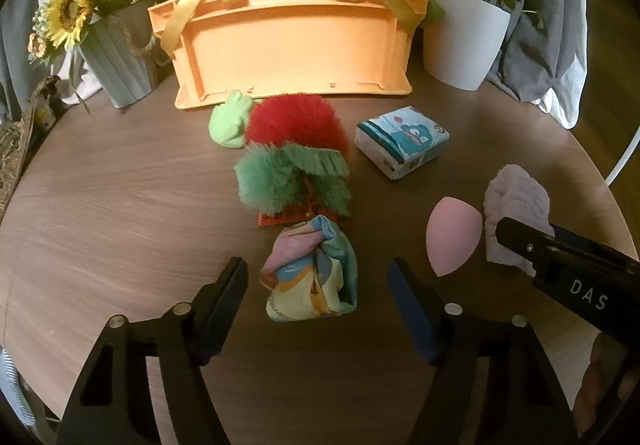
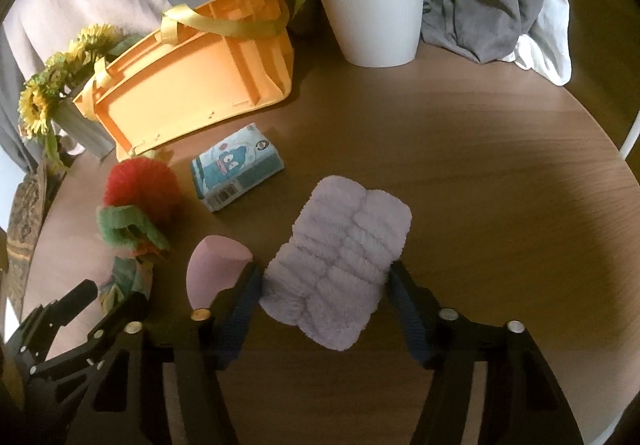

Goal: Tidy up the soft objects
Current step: 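Grasp the multicolour scarf bundle with the left gripper while the right gripper grasps the lavender towel, then lift and carry the scarf bundle and lavender towel with both grippers to the crate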

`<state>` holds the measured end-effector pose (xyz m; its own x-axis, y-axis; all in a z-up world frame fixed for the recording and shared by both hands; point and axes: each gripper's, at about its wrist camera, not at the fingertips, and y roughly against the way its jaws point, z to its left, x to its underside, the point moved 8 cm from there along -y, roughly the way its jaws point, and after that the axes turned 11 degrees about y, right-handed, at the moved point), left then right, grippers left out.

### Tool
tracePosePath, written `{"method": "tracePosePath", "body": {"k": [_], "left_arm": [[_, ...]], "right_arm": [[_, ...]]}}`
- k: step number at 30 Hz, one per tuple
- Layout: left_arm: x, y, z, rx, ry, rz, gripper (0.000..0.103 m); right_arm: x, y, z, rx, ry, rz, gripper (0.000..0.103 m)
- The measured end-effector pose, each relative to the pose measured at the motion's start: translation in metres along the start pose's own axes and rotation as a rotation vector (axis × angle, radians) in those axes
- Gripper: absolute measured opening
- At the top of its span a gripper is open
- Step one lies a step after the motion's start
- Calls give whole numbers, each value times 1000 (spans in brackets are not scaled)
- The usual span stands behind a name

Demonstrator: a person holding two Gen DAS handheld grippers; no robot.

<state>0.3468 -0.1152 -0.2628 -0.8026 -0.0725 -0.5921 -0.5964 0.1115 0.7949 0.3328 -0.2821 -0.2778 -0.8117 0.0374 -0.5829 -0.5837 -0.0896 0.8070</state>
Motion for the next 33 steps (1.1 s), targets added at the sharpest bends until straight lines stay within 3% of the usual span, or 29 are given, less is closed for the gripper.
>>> {"method": "tracePosePath", "body": {"k": [5, 7, 13, 33], "left_arm": [[2, -4, -2, 5, -3, 17, 55], [2, -4, -3, 8, -9, 21, 44], [1, -2, -1, 7, -3, 16, 42], [-35, 45, -4, 56, 7, -89, 42]], "right_arm": [[1, -2, 0, -6, 7, 9, 44], [1, -2, 1, 1, 12, 8, 39], [0, 4, 5, 8, 43, -7, 32], [-27, 50, 16, 27, 93, -114, 32]]}}
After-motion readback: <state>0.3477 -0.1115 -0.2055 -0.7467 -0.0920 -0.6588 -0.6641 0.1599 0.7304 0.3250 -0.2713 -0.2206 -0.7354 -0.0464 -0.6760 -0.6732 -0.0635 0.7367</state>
